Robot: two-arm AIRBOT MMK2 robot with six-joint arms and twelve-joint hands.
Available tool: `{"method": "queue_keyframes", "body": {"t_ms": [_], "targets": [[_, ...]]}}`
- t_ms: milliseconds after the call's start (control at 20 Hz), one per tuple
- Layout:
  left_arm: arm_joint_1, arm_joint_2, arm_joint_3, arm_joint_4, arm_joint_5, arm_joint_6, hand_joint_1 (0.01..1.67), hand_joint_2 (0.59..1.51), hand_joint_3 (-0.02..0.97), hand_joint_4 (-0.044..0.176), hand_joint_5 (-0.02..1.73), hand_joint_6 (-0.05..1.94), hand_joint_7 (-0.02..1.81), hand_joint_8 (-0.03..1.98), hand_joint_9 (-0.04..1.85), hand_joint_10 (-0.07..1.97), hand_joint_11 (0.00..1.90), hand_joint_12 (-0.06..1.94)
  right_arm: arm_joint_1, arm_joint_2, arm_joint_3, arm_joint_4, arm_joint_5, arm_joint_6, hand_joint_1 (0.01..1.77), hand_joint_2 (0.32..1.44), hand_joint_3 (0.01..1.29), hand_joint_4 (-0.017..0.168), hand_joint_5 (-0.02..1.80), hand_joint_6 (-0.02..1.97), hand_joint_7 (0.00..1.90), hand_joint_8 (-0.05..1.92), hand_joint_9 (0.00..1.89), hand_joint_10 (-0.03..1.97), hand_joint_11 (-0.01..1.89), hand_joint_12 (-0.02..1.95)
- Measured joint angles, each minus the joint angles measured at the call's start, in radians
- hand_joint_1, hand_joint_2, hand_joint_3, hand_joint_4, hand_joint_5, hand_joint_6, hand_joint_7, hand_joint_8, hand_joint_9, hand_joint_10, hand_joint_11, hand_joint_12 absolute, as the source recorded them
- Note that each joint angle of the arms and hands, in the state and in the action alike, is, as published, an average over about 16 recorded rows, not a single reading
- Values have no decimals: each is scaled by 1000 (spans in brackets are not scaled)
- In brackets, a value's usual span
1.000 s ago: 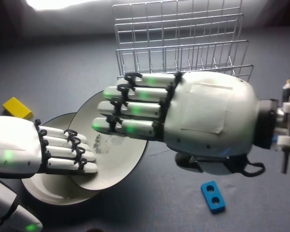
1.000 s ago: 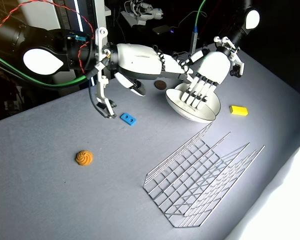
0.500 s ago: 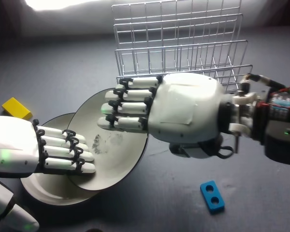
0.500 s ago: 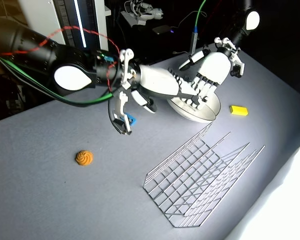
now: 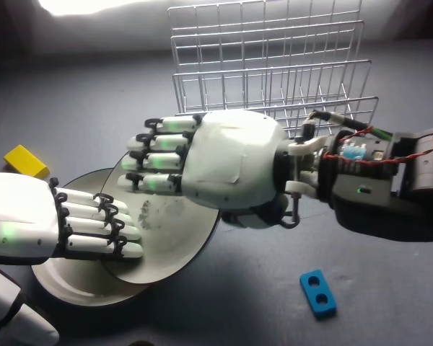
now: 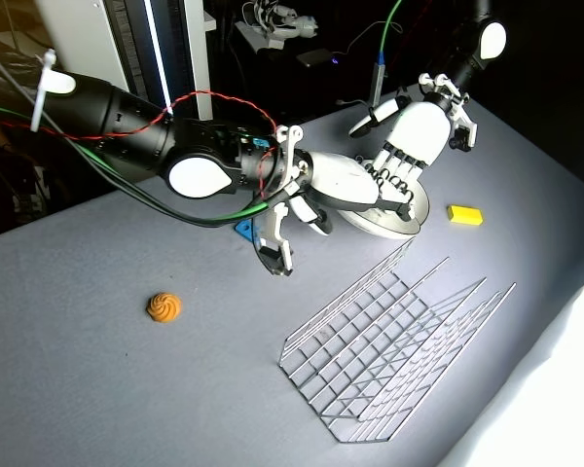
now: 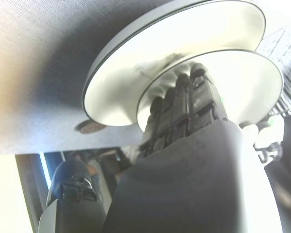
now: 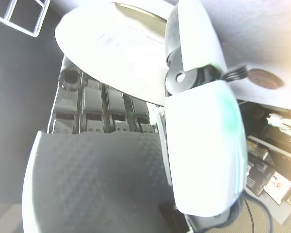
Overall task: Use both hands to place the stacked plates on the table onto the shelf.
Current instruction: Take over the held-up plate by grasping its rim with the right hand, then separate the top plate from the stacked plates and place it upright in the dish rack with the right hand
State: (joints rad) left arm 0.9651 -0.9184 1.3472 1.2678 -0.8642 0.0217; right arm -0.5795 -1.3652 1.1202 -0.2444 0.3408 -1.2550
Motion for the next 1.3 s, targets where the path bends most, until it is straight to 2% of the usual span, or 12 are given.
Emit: {"method": "queue_keyframes", "body": {"t_ms": [350,650,1000,1300], "targets": [[3,-1,4,-2,-1,0,22,1110,20,0,7,-5,-9,-11,11,1,15,-2,3,-51,41,1,0,-7,1183,1021,29,2,312,20,298,11,277,19,57,779],[4,0,9,-7,-4,-1,21,1110,20,1,6,-5,-6,-11,13,1,14,-1,3,-64,53,-1,17,-11,1150,1035,25,1,548,110,571,50,565,58,256,952],[-17,26,4,-6,-8,-11,22,1112,19,2,15,6,8,-3,19,4,15,-1,6,-67,54,-4,42,-14,1152,1003,19,-3,755,485,819,338,832,467,593,1037],[-57,90,-10,-2,-15,-47,22,1116,19,2,26,17,20,3,22,6,15,-2,17,-66,45,-4,49,-16,1175,966,16,-5,795,815,893,607,924,833,787,1029]]}}
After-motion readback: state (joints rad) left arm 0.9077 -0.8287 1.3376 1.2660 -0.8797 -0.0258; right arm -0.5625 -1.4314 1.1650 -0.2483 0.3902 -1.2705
